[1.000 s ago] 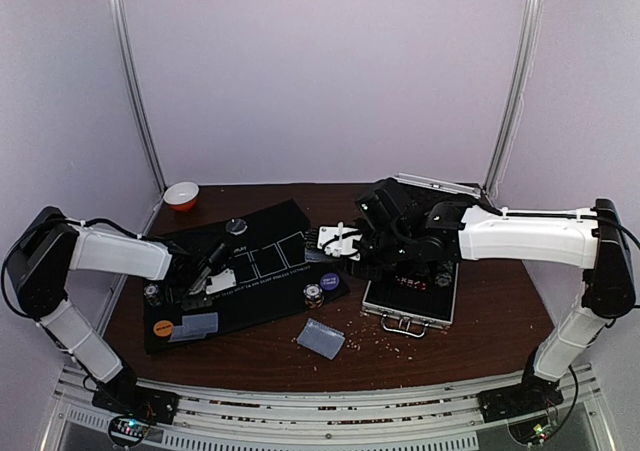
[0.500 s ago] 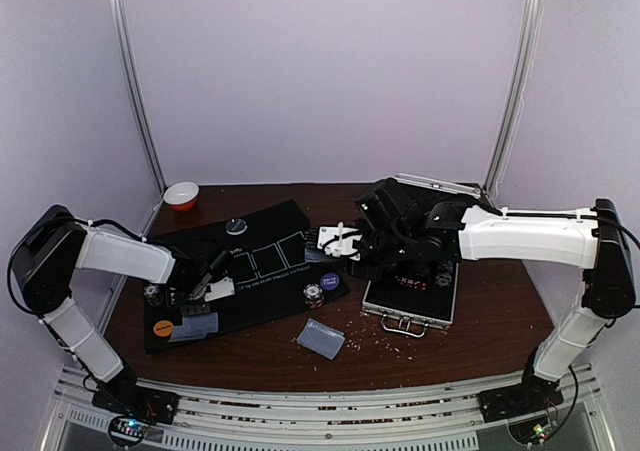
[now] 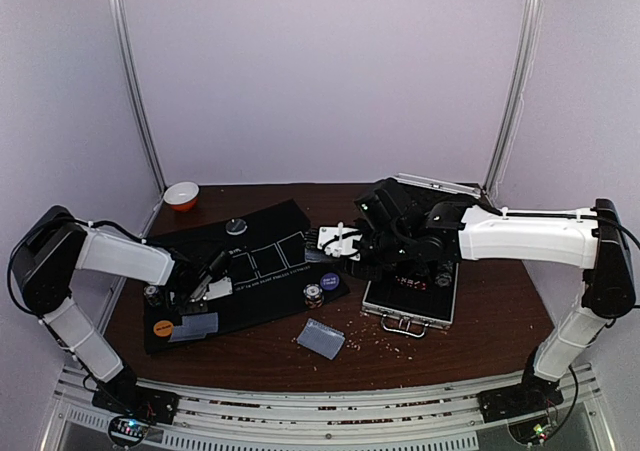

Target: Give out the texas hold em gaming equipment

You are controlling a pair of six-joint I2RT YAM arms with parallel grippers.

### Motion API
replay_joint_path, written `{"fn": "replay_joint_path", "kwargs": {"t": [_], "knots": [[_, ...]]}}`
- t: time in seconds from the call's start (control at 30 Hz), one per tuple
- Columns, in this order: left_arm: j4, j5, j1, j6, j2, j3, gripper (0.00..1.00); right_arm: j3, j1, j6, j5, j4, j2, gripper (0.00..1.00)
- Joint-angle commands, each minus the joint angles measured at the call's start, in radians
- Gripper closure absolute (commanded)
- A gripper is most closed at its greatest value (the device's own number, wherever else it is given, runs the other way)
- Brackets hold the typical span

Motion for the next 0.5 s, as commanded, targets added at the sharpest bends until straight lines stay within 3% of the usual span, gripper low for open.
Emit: {"fn": "replay_joint_path", "kwargs": {"t": [0.0, 0.27, 0.47], "knots": [[-0.066, 0.051, 0.006, -0.017, -0.007, 0.01, 0.73, -0.008, -0.005, -0.004, 0.004, 0.004, -0.033, 0.58], [-0.111, 0.116, -0.002, -0.089, -0.094, 0.1, 0.69, -0.002, -0.006, -0.004, 0.006, 0.003, -0.033, 0.58], [-0.046, 0.293, -0.002, -0.293, -0.228, 0.335, 0.49, 0.008, -0.005, -0.002, 0.001, 0.007, -0.027, 0.58]]}}
